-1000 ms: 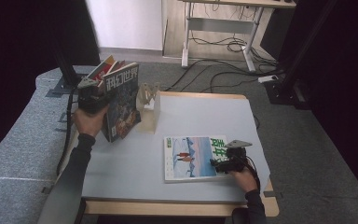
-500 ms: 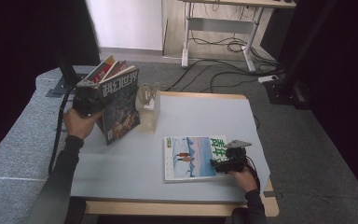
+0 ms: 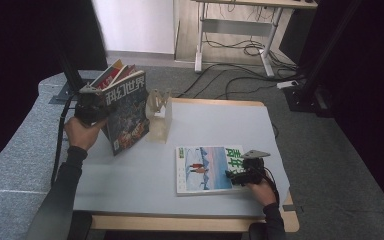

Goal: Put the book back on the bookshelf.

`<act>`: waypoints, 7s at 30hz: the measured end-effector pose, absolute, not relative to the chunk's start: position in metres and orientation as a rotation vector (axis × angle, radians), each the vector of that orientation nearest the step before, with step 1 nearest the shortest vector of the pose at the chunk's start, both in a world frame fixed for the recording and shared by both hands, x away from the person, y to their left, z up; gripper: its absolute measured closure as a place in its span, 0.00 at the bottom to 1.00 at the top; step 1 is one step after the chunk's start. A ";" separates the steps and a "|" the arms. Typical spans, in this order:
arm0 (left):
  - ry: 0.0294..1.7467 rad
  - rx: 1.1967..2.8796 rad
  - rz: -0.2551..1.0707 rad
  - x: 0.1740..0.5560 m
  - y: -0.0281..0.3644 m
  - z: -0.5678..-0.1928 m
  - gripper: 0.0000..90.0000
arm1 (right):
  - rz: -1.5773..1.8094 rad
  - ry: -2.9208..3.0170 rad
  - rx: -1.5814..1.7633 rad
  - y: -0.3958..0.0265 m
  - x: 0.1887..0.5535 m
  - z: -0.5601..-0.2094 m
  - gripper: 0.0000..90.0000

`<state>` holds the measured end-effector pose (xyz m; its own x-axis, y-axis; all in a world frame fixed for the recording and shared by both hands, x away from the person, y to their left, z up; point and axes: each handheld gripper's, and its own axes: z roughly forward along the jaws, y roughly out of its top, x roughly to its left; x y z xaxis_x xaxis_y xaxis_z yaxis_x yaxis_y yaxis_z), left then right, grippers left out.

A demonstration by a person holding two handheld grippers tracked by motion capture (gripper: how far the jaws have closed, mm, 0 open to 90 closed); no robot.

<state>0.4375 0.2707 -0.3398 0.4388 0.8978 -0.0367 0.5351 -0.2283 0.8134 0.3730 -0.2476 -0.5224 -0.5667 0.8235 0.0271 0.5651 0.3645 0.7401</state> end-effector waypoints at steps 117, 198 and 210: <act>1.198 1.787 0.688 0.416 0.267 -0.390 0.90 | 1.035 2.284 1.191 -0.248 0.371 -0.524 0.00; 0.790 2.320 0.293 0.383 0.177 -0.531 0.00 | 1.175 2.216 1.385 -0.264 0.344 -0.537 0.00; 0.797 2.318 0.294 0.383 0.176 -0.531 0.00 | 1.172 2.215 1.383 -0.264 0.344 -0.537 0.00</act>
